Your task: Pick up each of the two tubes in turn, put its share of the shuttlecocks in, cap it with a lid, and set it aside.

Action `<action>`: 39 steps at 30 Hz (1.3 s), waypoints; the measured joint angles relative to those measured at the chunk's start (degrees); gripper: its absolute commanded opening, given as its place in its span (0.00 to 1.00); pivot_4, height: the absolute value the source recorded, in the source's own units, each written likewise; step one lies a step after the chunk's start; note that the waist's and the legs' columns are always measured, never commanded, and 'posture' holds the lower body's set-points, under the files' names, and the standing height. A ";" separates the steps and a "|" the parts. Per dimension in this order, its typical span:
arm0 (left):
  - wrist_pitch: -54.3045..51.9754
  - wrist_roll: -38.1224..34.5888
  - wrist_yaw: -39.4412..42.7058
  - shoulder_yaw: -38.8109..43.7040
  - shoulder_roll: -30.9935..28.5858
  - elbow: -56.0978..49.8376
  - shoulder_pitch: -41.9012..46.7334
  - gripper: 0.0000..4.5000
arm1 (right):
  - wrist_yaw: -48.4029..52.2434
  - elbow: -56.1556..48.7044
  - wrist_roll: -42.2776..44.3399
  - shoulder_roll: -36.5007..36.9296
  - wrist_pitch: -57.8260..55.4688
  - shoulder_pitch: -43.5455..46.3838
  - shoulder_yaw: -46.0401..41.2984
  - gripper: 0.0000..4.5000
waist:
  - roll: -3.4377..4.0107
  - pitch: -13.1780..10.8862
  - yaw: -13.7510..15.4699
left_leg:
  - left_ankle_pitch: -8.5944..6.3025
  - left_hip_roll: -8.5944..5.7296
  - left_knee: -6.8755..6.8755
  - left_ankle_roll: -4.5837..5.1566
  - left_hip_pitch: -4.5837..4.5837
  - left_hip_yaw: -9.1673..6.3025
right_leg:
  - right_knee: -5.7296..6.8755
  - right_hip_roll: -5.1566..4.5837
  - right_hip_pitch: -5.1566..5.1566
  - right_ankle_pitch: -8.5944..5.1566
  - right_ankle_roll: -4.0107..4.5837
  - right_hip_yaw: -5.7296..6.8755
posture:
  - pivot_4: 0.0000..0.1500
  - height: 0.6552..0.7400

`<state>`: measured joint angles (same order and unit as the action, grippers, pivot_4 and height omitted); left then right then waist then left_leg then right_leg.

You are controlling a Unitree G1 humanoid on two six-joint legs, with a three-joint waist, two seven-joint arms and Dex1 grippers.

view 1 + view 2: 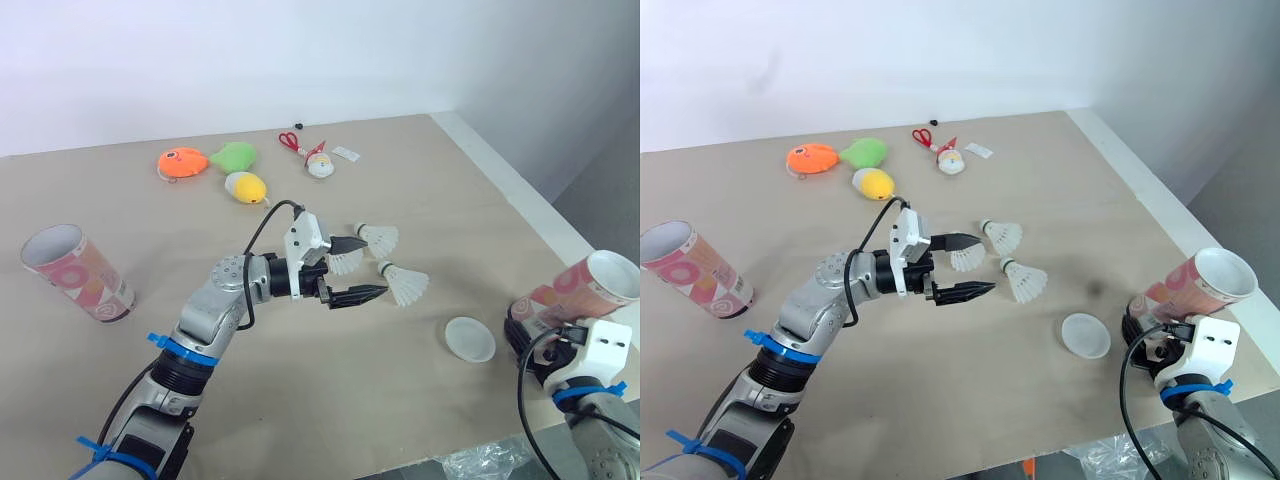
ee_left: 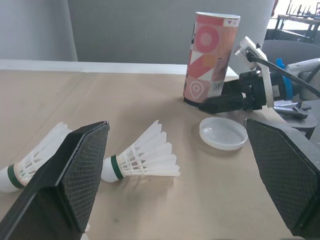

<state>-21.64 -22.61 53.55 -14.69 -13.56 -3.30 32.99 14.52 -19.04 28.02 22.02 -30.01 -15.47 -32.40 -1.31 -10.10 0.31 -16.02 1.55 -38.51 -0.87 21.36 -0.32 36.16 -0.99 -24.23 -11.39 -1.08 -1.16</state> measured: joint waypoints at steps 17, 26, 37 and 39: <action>0.08 0.04 -0.43 -0.10 0.28 -0.06 -0.96 1.00 | 2.54 -5.56 3.67 3.58 -7.41 -6.95 -0.72 0.94 | -0.59 0.50 0.06 | 0.00 0.03 0.00 0.00 0.02 -0.10 | 0.00 0.12 0.05 -0.21 0.31 -0.07 | 1.00 1.00; 0.09 0.05 -0.43 -0.11 0.26 -0.06 -0.95 1.00 | 2.66 -6.19 3.60 4.07 -9.88 -8.14 -0.22 0.94 | -1.27 1.17 0.12 | 0.00 0.12 0.01 0.00 -0.19 -0.70 | -0.01 0.61 0.35 -0.43 0.61 -0.08 | 1.00 1.00; 0.09 0.04 -0.36 -0.14 -0.01 -0.06 -0.96 1.00 | 5.72 -6.17 3.67 4.41 -8.69 -10.91 -0.83 0.94 | -1.30 1.53 0.22 | -0.13 0.13 0.09 0.20 -0.29 -1.17 | -0.01 0.79 0.86 -0.86 0.79 0.08 | 1.00 1.00; 0.08 0.05 -0.35 -0.14 -0.12 -0.06 -0.96 1.00 | 7.57 -6.69 3.84 4.90 -8.09 -12.90 -1.40 0.94 | -1.23 1.57 0.25 | -0.15 0.11 0.11 0.23 -0.30 -1.31 | 0.00 0.84 0.86 -0.94 0.79 0.09 | 1.00 1.00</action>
<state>-21.55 -22.56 53.21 -14.84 -13.68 -3.36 32.04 22.09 -25.73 31.85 26.92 -38.10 -28.37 -33.80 -2.54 -8.53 0.56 -16.17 1.66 -38.39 -0.64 21.07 -1.63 36.16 -0.15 -23.38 -12.33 -0.29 -1.07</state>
